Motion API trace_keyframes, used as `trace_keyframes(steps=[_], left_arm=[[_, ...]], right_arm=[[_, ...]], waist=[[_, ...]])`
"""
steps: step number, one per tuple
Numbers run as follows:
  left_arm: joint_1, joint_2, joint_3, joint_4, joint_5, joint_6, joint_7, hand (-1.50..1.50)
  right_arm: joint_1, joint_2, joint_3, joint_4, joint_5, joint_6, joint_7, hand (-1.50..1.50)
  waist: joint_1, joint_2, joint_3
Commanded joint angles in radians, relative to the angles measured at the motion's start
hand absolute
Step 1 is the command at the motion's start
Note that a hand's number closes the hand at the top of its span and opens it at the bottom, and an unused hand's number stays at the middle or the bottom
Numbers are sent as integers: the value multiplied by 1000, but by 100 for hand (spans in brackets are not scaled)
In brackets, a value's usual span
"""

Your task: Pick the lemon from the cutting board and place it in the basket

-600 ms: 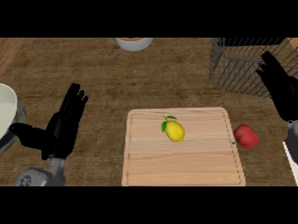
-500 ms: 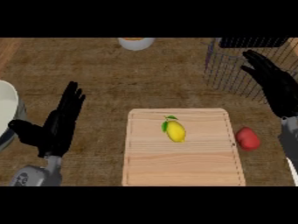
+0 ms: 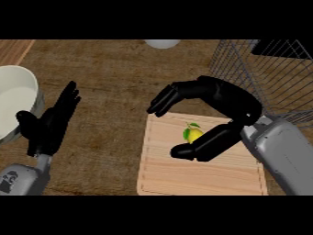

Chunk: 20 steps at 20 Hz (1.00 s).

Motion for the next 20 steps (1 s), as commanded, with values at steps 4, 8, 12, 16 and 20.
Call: trace_keyframes(steps=[4,8,12,16,20], left_arm=[[-55,73,79,70,19,-28,81,0],[1,109,131,94,39,-109,42,0],[-22,88,128,133,30,-83,43,0],[-15,80,118,93,28,-76,56,0],[-4,79,132,85,35,-99,55,0]], right_arm=[[95,119,299,-70,352,-19,-289,-150],[10,163,278,-109,353,-10,-6,-150],[-157,75,272,-99,465,40,188,-150],[-306,-66,177,-135,586,74,294,-150],[-434,-3,119,-55,555,169,473,-150]], waist=[[-106,-15,-5],[-114,-21,-7],[-121,-25,-10],[-129,-34,-9],[-111,-22,-8]])
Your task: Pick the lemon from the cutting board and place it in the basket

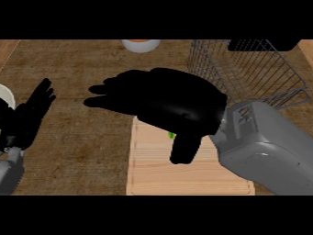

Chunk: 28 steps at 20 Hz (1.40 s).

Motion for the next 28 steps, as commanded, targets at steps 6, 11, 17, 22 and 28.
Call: trace_keyframes(steps=[6,11,17,22,28], left_arm=[[-34,3,21,6,-6,-28,35,0],[-1,-27,33,-11,-18,-24,33,0],[3,-28,37,-76,-47,-10,78,0],[3,-51,69,47,-61,-63,-35,0],[7,-78,79,51,-91,-74,-45,0]], right_arm=[[-177,-59,-78,146,-126,372,125,-150],[-164,-114,-170,189,-168,510,61,-150],[-54,-193,-283,198,-190,546,-90,-150],[112,-208,-305,153,-70,465,-296,-150],[196,-174,-241,240,134,343,-507,-150]], waist=[[-1,8,1],[4,10,2],[8,9,3],[5,14,3],[10,15,3]])
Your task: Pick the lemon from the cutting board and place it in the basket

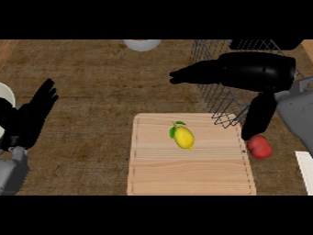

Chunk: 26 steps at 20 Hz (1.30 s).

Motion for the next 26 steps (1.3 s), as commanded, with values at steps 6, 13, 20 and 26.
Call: trace_keyframes(steps=[6,13,20,26], left_arm=[[-28,-38,7,-21,-60,25,36,0],[-80,-2,70,37,-44,-55,74,0],[-1,-54,78,11,-75,-56,11,0],[-51,-54,116,-12,-79,-83,90,0]], right_arm=[[134,156,101,105,227,-228,-175,-150],[99,273,83,354,309,-321,-279,-150],[141,352,178,451,489,-422,-286,-150],[90,327,129,553,565,-416,-399,-150]], waist=[[1,-1,0],[2,1,0],[1,0,-1],[-2,-1,0]])
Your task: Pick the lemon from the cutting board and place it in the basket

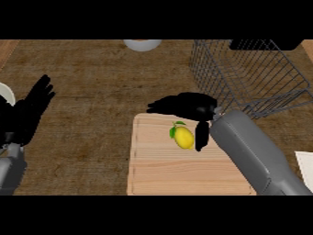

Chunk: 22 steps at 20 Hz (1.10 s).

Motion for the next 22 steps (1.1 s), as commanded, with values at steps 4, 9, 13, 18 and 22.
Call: trace_keyframes(steps=[4,9,13,18,22], left_arm=[[8,-29,44,11,-18,-31,-11,0],[-22,-54,30,18,-73,-8,6,0],[18,-57,42,-39,-69,-27,35,0],[63,-59,65,-106,-61,-51,56,0],[17,-64,88,-8,-76,-79,19,0]], right_arm=[[-50,6,-76,95,66,5,-103,-150],[13,-14,-75,77,75,43,-177,-150],[1,-13,-81,75,90,49,-209,-150],[35,0,-65,98,148,-24,-219,-150],[117,-8,-58,41,189,-70,-207,-150]], waist=[[-1,-1,0],[-4,0,0],[-3,-1,0],[0,-2,0],[-7,-2,0]])
